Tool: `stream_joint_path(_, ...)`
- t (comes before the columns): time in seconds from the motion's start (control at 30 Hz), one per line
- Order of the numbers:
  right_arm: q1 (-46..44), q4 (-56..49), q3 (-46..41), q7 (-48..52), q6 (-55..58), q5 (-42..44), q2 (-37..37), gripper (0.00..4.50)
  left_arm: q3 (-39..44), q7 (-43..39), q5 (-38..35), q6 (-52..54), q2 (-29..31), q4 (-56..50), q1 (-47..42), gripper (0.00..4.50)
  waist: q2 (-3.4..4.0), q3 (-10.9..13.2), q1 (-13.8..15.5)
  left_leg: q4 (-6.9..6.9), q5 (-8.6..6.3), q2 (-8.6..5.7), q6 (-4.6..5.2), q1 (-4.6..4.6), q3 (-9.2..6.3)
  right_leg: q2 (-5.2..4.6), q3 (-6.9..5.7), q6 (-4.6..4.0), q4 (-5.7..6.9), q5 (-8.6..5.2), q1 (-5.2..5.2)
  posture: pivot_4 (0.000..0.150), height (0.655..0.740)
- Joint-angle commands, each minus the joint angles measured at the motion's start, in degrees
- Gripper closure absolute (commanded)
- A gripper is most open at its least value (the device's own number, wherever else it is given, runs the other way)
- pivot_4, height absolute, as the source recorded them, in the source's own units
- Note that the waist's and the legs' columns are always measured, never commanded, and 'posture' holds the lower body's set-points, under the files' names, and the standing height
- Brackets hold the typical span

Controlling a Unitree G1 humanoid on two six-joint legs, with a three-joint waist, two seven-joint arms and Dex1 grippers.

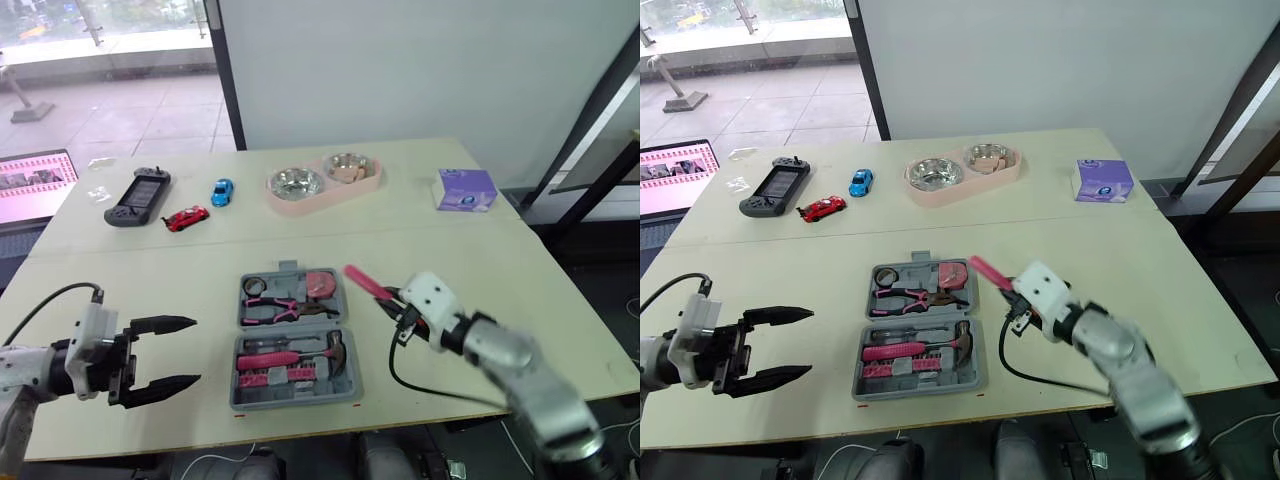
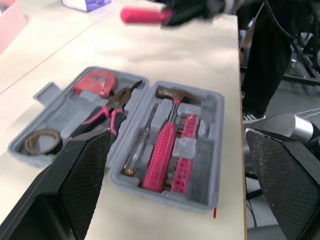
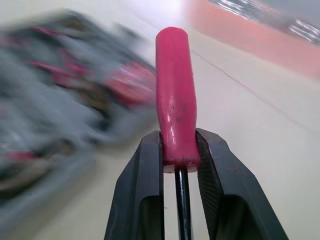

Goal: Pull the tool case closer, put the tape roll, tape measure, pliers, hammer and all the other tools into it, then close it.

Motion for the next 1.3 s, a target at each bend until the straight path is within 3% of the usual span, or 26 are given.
stream_joint_path(0.03, -11.82, -6.77, 6.40, 9.07, 13.76, 9.12, -3.20, 4.11, 0.94, -2.27, -0.24, -1.05, 1.37, 2.03, -0.44, 0.00, -0.03, -0.02, 0.16, -0.01, -0.01, 0.05, 0.01, 0.01, -0.06, 0.04, -0.08, 0.01, 0.01, 0.00, 0.00, 0.150, 0.7360)
stream_joint_path(0.1, -19.19, -7.26, 14.58, 13.45, 16.06, 8.18, -5.82, 4.11, 0.49, -3.50, 0.04, -1.40, 1.74, 3.23, -0.81, 0.00, -0.04, -0.02, 0.32, -0.08, -0.01, 0.06, 0.02, -0.01, -0.15, 0.05, -0.17, 0.00, 0.00, -0.01, 0.00, 0.150, 0.7360)
stream_joint_path(0.23, -31.02, -2.80, 28.58, 13.07, 23.79, 5.23, -2.72, 4.11, -0.32, -5.84, 0.78, -2.28, 2.78, 4.00, -0.74, 0.00, -0.05, -0.02, 0.32, 0.04, -0.01, 0.04, 0.01, -0.31, -0.15, 0.00, -0.20, 0.02, -0.05, 0.01, -0.17, 0.150, 0.7360)
stream_joint_path(0.33, -34.83, -0.15, 37.98, 11.67, 23.82, 1.45, 0.31, 4.11, -0.02, -7.16, 0.73, -2.10, 3.51, 3.71, 0.39, 0.00, -0.07, -0.04, 0.30, 0.03, -0.01, 0.02, 0.01, -0.33, -0.13, -0.02, -0.19, 0.16, -0.03, 0.09, -0.23, 0.150, 0.7360)
stream_joint_path(0.5, -36.62, 0.32, 44.64, 7.51, 27.89, -1.25, 6.09, 4.11, 0.22, -8.07, 0.10, -2.78, 5.04, 2.20, 3.89, 0.00, -0.06, -0.03, 0.06, -0.01, 0.00, 0.02, 0.00, -0.42, -0.11, -0.02, -0.15, 0.21, 0.03, 0.12, -0.44, 0.150, 0.7360)
stream_joint_path(0.8, -34.75, 1.44, 47.17, -0.17, 35.16, -1.80, 14.56, 4.11, 0.44, -8.06, -1.03, -2.16, 5.33, 0.52, 5.63, 0.00, -0.06, -0.04, 0.11, -0.01, 0.02, 0.02, -0.03, -0.40, -0.12, -0.01, -0.15, 0.17, 0.06, 0.15, -0.45, 0.150, 0.7360)
stream_joint_path(1.3, -31.28, 5.16, 50.97, -4.37, 32.99, -1.80, 17.33, 4.11, 0.53, -8.07, -1.18, -3.67, 5.39, 0.30, 7.18, 0.00, -0.06, -0.04, 0.05, -0.03, 0.02, 0.03, -0.04, -0.39, -0.10, 0.00, -0.14, 0.17, 0.07, 0.15, -0.46, 0.150, 0.7360)
